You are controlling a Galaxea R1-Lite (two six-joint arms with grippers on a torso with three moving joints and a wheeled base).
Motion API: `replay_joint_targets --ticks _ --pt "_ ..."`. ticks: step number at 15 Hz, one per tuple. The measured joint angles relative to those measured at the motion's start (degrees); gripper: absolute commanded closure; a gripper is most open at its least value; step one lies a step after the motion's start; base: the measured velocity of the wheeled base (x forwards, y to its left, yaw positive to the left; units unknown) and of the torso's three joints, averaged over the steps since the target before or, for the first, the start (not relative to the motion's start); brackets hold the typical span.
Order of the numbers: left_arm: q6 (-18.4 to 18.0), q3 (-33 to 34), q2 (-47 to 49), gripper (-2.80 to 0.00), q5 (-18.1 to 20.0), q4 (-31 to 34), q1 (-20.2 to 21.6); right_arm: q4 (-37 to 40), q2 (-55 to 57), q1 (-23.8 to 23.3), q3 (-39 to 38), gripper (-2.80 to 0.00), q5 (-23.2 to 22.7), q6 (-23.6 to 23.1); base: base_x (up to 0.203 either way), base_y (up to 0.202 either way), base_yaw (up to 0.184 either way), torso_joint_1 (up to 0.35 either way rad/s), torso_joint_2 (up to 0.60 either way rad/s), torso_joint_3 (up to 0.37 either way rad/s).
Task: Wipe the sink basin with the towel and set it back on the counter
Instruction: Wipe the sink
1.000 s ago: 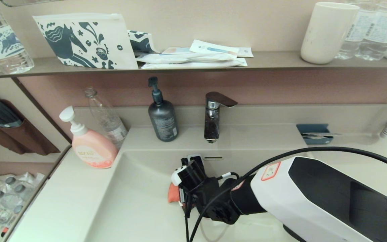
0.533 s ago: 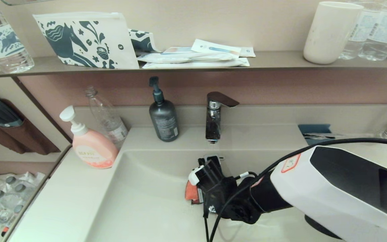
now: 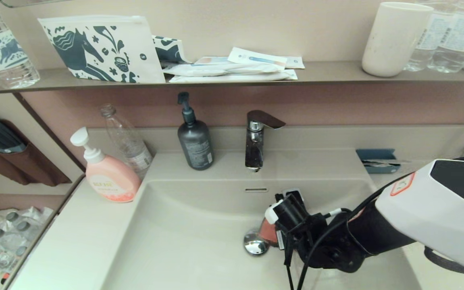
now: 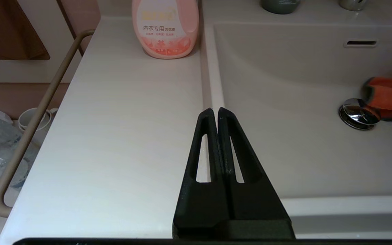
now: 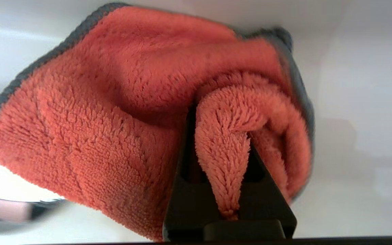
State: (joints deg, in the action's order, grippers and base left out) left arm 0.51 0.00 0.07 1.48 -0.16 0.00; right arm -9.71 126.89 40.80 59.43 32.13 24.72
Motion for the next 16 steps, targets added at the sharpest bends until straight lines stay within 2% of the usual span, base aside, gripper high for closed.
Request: replay_joint_targets --ticks 8,16 --pt "0.0 0.0 0.0 0.00 0.0 0.0 0.0 -1.4 -8.5 -6.0 -12.3 0.00 1.4 -4.9 0.000 0.000 0.000 0.000 0.00 0.000" --pt "0.0 0.0 0.0 0.00 0.0 0.0 0.0 -0.2 -19.9 -10.3 -16.3 0.00 1.8 -9.5 0.000 0.000 0.000 0.000 0.00 0.000"
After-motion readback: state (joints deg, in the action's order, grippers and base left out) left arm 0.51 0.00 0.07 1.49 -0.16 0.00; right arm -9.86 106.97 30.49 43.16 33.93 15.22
